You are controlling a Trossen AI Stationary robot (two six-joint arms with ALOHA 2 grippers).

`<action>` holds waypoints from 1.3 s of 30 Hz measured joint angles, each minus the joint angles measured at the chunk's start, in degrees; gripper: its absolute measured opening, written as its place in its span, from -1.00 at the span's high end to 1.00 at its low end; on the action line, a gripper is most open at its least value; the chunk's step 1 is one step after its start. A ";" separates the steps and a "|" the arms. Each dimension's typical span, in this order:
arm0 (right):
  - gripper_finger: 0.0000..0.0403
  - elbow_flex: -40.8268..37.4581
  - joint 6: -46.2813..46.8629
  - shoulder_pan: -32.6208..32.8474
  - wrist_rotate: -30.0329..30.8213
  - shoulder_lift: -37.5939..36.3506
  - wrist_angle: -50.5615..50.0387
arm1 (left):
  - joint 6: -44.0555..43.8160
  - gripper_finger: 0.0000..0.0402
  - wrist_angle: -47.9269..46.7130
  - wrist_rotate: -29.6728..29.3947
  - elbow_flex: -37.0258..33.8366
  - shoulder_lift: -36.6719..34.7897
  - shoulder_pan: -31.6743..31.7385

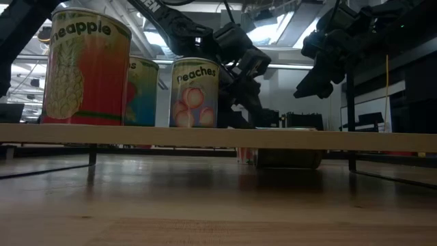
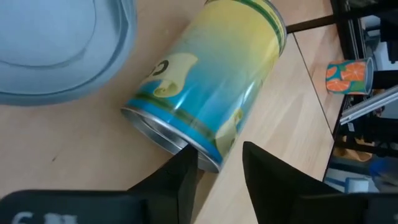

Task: Pick and place cans onto a shelf
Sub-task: Put the blue yellow canned carrot on the shelf

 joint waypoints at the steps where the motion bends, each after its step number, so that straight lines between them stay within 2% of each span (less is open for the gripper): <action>1: 0.21 0.00 0.00 0.00 0.00 0.00 0.00 | 0.00 0.44 0.01 -0.17 0.00 0.00 0.00; 17: 0.21 0.00 0.00 0.00 -0.01 0.00 -0.09 | 0.05 0.96 0.45 -1.83 0.00 0.00 0.18; 32: 0.21 0.00 -0.04 -0.02 0.01 -0.12 -0.41 | 1.95 0.99 1.06 -1.48 -0.04 -0.62 0.39; 39: 0.21 0.00 -4.78 -0.04 0.15 -3.85 -3.94 | 4.00 1.00 0.16 -2.05 -0.07 -2.62 0.40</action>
